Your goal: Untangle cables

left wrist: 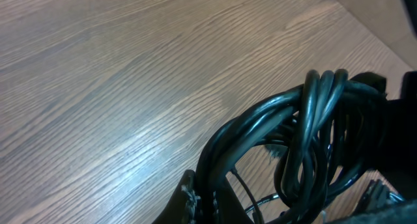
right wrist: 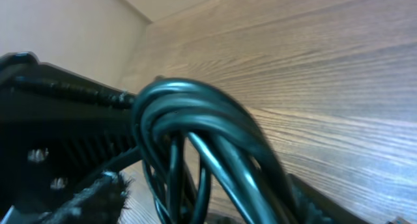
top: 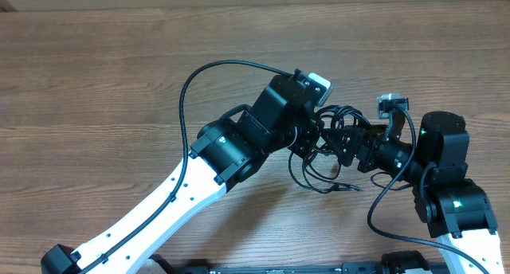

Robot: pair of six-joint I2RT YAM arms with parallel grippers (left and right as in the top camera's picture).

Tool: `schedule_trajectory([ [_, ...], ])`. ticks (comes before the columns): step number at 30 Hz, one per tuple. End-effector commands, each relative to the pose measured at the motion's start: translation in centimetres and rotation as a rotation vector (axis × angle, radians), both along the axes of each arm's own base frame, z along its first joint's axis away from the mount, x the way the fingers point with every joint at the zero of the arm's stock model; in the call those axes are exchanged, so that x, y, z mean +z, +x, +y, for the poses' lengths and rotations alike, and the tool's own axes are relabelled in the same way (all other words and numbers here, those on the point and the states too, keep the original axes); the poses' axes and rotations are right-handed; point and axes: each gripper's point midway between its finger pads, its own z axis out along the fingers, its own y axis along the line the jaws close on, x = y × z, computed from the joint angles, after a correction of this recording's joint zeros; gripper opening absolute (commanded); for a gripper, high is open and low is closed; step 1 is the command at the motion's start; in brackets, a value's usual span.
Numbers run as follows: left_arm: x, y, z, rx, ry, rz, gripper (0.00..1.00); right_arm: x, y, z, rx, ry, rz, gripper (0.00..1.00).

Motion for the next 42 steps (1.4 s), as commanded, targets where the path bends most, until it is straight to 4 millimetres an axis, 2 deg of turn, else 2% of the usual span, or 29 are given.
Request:
schedule_trajectory([
  [1,1.5,-0.3,-0.6,-0.04,-0.044,-0.023,0.04,1.5,-0.3,0.4,0.033,0.011,-0.049,0.61],
  [6,1.6,-0.2,-0.6,-0.038,-0.047,-0.027,0.04,1.5,-0.3,0.4,0.032,0.011,-0.048,0.2],
  [8,1.6,-0.1,-0.6,-0.033,-0.043,-0.03,0.04,1.5,-0.3,0.4,0.032,0.011,-0.048,0.13],
  [11,1.6,-0.1,-0.5,-0.03,-0.043,-0.033,0.04,1.5,-0.3,0.4,0.032,0.011,-0.048,0.07],
  [15,1.6,0.0,-0.5,-0.027,-0.042,-0.035,0.04,1.5,-0.3,0.3,0.032,0.011,-0.048,0.04],
  [16,1.6,0.0,-0.5,-0.027,-0.042,-0.035,0.07,1.5,-0.2,0.3,0.032,0.011,-0.048,0.04],
  [17,1.6,0.0,-0.5,-0.027,-0.042,-0.035,0.15,1.5,-0.2,0.3,0.029,0.009,-0.048,0.04],
  [18,1.6,0.0,-0.5,-0.027,-0.042,-0.035,0.36,1.4,-0.2,0.3,0.026,0.007,-0.048,0.04],
  [20,1.6,0.0,-0.5,-0.027,-0.042,-0.035,0.57,1.4,-0.1,0.2,0.024,0.006,-0.048,0.04],
  [21,1.6,0.0,-0.5,-0.027,-0.042,-0.034,0.74,1.4,-0.1,0.2,0.019,0.003,-0.048,0.04],
  [22,1.6,0.0,-0.5,-0.026,-0.042,-0.033,0.85,1.3,0.0,0.1,0.014,-0.001,-0.047,0.04],
  [23,1.6,0.0,-0.5,-0.021,-0.045,-0.029,0.89,1.2,0.0,-0.1,0.005,-0.007,-0.043,0.04],
  [30,1.6,0.1,-0.3,0.004,-0.046,-0.019,0.92,-0.2,0.5,-1.4,-0.077,-0.069,-0.001,0.04],
  [34,0.7,0.7,1.0,0.061,0.015,-0.023,0.91,-0.6,0.6,-1.9,-0.105,-0.089,0.008,0.04],
  [39,-0.3,0.8,2.2,0.117,0.065,-0.004,0.86,-0.6,0.6,-1.9,-0.104,-0.089,0.007,0.04],
  [42,-0.8,1.3,3.3,0.212,0.083,0.023,0.87,-0.6,0.7,-2.0,-0.112,-0.094,0.007,0.04],
])
